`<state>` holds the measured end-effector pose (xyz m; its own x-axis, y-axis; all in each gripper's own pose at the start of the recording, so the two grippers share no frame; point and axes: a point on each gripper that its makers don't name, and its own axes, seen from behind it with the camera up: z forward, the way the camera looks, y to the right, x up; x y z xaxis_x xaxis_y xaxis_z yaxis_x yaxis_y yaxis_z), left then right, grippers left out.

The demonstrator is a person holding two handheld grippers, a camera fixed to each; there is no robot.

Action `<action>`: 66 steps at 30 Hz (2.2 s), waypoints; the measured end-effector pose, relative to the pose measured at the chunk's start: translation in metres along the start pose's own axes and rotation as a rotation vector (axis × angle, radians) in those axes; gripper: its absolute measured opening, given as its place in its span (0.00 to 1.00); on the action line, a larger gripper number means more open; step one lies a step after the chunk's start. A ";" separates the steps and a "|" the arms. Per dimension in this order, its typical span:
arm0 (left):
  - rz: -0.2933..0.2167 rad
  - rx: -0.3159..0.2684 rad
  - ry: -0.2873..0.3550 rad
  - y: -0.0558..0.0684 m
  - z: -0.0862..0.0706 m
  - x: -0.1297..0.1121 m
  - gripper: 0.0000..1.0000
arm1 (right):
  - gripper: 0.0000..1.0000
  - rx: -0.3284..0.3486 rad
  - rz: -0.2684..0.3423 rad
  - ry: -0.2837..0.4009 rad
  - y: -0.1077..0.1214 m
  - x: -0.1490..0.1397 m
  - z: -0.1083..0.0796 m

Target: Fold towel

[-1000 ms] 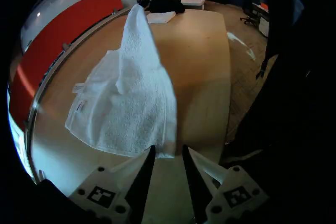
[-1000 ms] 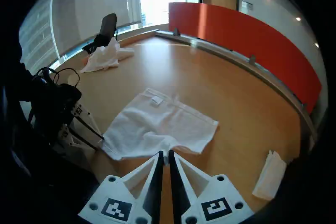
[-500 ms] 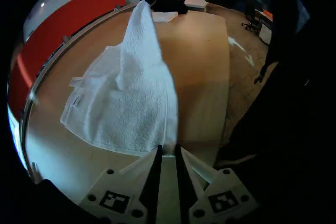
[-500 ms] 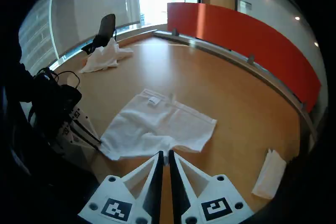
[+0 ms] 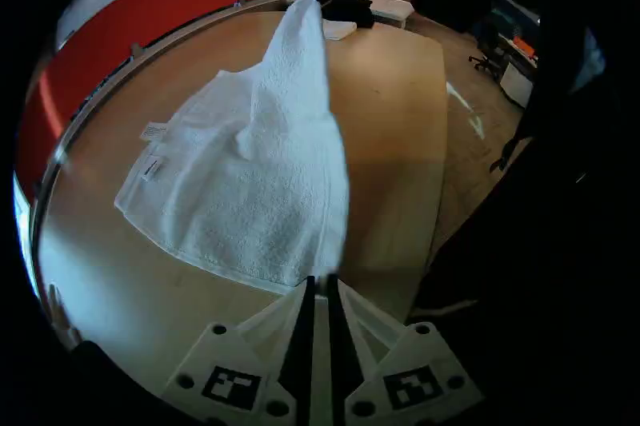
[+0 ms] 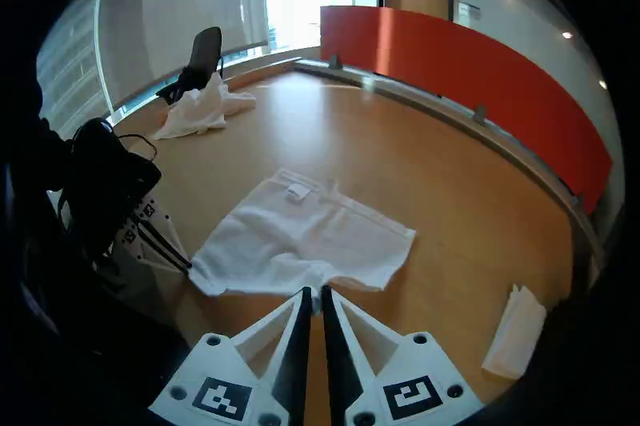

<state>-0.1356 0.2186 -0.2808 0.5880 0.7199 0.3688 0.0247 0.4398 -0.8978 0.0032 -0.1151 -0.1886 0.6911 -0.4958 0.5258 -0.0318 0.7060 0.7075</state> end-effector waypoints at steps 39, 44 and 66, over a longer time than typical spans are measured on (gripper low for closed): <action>-0.417 0.191 0.195 -0.133 -0.099 0.062 0.09 | 0.10 -0.014 0.030 0.001 0.002 -0.007 -0.005; -0.423 0.189 0.199 -0.131 -0.103 0.065 0.09 | 0.10 -0.016 0.031 0.005 0.002 -0.006 -0.009; -0.452 0.201 0.262 -0.126 -0.145 0.090 0.09 | 0.10 -0.006 0.015 0.037 -0.004 0.010 -0.036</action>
<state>0.0320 0.1504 -0.1698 0.7363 0.2896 0.6115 0.1813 0.7863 -0.5907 0.0363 -0.1047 -0.2035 0.7166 -0.4665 0.5185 -0.0376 0.7164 0.6966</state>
